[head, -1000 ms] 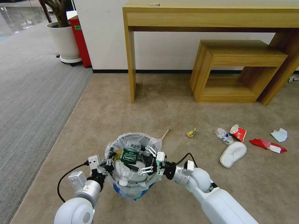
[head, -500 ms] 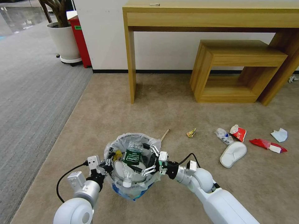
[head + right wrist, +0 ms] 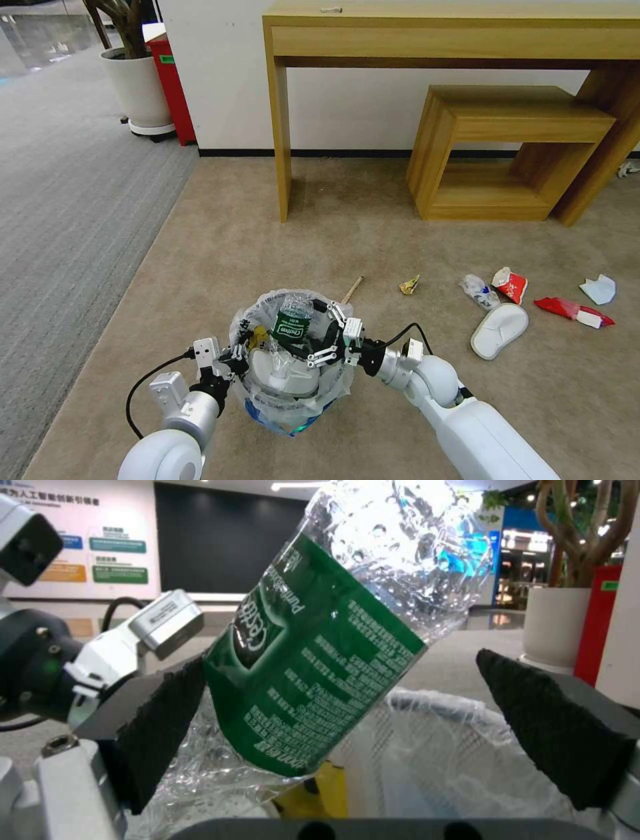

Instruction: Pick up the trash bin and place the garbage on the floor into it.

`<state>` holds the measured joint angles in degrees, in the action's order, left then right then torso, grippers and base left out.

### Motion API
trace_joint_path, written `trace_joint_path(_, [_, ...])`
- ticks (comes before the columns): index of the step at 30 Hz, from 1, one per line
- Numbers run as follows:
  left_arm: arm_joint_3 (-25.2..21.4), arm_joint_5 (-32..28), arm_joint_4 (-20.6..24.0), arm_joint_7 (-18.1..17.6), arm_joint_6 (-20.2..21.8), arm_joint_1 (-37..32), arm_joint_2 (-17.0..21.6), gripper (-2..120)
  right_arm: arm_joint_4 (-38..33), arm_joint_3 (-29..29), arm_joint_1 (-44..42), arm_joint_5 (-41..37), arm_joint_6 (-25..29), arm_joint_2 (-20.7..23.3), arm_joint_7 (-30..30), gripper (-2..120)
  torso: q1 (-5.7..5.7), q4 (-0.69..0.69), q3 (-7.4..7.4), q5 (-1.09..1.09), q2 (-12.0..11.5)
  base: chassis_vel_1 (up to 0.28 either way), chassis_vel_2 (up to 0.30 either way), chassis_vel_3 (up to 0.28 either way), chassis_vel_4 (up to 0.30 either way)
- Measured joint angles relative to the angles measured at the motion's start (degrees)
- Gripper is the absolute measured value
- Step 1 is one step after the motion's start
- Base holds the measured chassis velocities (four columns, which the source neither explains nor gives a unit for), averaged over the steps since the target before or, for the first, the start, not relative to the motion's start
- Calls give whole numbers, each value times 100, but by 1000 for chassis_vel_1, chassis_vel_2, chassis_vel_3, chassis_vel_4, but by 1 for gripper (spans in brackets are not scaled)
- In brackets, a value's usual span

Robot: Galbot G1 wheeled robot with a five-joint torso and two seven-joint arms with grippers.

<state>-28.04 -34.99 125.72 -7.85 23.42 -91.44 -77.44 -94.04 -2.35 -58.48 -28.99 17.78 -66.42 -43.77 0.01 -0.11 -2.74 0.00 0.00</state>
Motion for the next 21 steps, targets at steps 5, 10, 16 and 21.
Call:
trace_joint_path(5, [15, 13, 16, 4, 1, -10, 1, 3, 42, 13, 36, 19, 15, -30, -2, 100, 0, 0, 0, 0, 0, 0, 0, 0, 0])
trace_joint_path(10, [28, -20, 99, 5, 3, -43, 28, 3, 140, 34, 81, 47, 80, -83, -40, 100, 0, 0, 0, 0, 0, 0, 0, 0, 0])
trace_joint_path(16, [31, -93, 154, -1, 28, -52, 57, 3, 163, 16, 83, 58, 86, -62, -126, 100, 0, 0, 0, -1, 0, 0, 0, 0, 0])
trace_joint_path(21, [16, -147, 162, -23, 43, -42, 87, 3, 190, -28, 85, 85, 107, -33, -178, 100, 0, 0, 0, 0, 0, 0, 0, 0, 0])
